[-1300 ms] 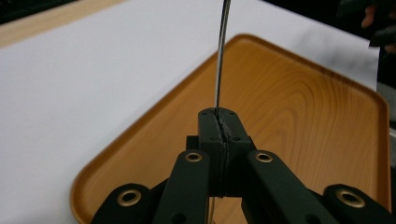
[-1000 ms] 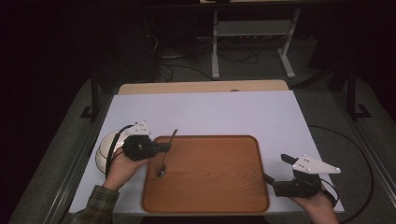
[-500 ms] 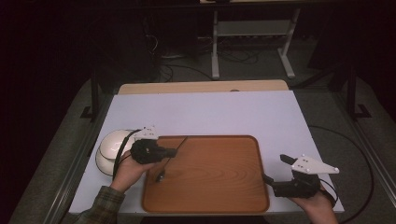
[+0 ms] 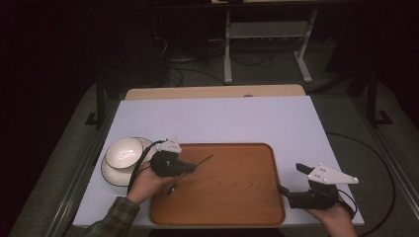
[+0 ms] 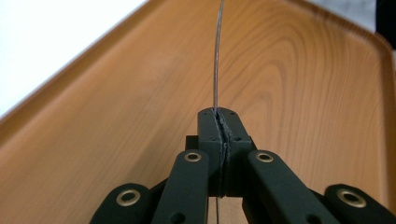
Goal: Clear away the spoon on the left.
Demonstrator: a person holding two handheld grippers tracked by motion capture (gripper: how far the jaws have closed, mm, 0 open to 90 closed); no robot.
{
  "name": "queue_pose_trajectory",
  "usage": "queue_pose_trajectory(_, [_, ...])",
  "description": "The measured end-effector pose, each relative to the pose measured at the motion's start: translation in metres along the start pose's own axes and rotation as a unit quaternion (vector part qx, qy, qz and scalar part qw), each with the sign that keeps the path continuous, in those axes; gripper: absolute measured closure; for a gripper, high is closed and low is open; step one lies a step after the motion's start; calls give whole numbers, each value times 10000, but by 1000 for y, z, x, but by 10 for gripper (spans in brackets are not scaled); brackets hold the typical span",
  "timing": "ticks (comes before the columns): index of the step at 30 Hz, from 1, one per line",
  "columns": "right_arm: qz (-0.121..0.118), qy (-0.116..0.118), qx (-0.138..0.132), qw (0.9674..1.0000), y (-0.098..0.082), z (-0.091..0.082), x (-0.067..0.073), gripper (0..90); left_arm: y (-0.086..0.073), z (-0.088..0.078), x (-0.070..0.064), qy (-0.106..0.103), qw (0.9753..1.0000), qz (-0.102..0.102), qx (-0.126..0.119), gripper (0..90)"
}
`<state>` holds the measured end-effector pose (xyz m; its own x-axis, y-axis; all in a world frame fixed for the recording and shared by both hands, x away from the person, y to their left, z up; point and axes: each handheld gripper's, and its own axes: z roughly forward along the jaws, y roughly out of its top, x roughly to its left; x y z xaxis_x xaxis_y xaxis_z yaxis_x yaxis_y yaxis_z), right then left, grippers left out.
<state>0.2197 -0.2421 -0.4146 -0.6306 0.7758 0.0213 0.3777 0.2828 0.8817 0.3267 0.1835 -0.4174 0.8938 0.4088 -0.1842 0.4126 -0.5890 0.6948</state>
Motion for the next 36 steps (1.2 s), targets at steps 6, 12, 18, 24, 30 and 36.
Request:
queue_pose_trajectory(6, [-21, 19, 25, 10000, 0, 1, 1, 74, 0, 11, -1, 4, 9996, 75, 261, 883])
queue_pose_trajectory(12, [-26, 21, 28, 10000, 0, 1, 1, 74, -2, 19, -1, 28, 9984, 125, 544, 879])
queue_pose_trajectory(18, [-16, 13, 22, 10000, 0, 1, 0, 74, -3, 21, 0, 11, 9982, 113, 582, 876])
queue_pose_trajectory(24, [26, 23, 1, 10000, -1, 1, 0, 74, -4, 20, 3, 80, 9985, 75, 536, 817])
queue_pose_trajectory(30, [85, 28, -25, 10000, -1, 2, -3, 74, -5, 18, 4, 130, 9988, 38, 473, 728])
queue_pose_trajectory(36, [50, 71, -9, 10000, -1, 3, -2, 74, -4, 13, 3, 300, 9991, 110, 269, 486])
